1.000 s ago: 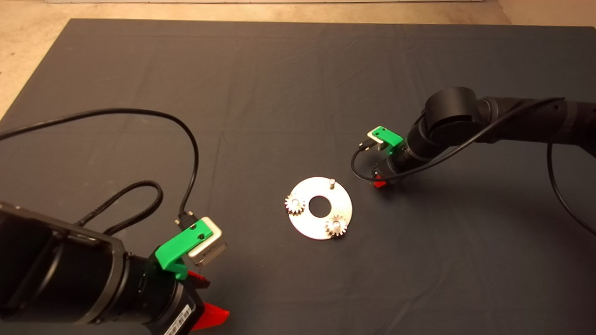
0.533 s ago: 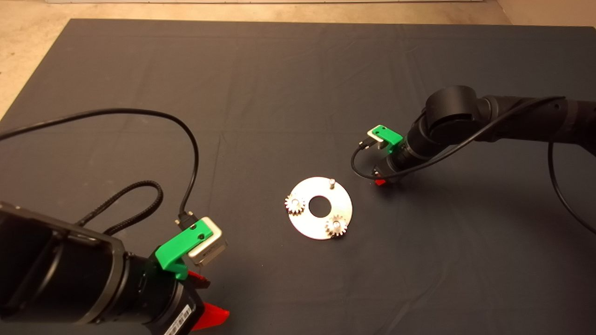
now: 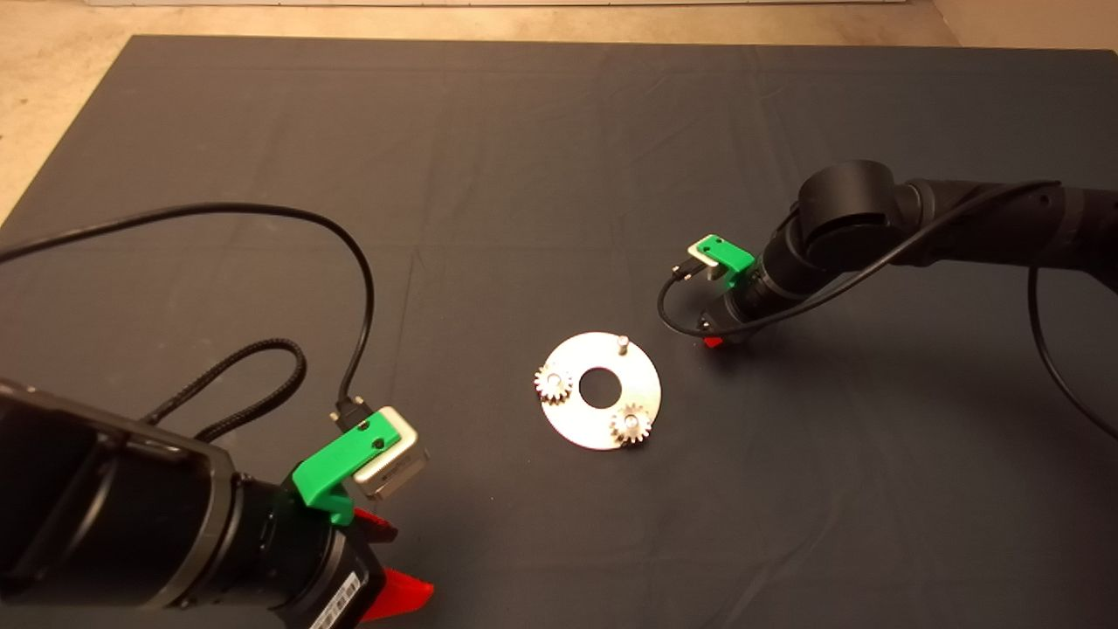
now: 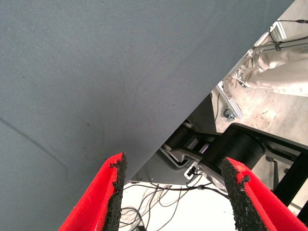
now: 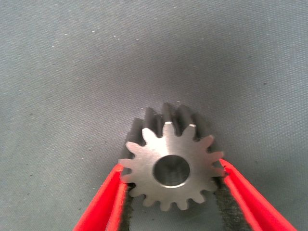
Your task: Install three planetary gears onto the carrier pins
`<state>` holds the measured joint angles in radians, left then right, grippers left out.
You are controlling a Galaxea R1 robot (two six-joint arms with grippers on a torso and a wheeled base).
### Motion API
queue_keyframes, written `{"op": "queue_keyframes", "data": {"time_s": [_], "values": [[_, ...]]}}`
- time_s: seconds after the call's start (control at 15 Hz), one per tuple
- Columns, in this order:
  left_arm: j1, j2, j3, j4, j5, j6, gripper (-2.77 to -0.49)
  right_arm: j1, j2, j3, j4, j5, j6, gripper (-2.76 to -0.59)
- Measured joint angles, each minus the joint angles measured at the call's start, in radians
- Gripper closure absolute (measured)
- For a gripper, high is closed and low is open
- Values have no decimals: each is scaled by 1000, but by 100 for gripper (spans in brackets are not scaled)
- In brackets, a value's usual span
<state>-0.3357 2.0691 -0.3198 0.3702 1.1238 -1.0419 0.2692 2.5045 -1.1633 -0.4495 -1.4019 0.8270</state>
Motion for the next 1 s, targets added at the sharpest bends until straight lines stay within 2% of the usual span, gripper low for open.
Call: {"op": "queue_keyframes", "data": {"time_s": [0.07,0.4,1.0], "values": [[0,0,0,0,0,-1,-133,0,0,-5,3,7,0,-102],[0,0,0,0,-6,-1,-133,3,0,-16,9,24,0,-99],[0,0,0,0,-6,-1,-133,3,-3,-16,10,28,0,-92]]}}
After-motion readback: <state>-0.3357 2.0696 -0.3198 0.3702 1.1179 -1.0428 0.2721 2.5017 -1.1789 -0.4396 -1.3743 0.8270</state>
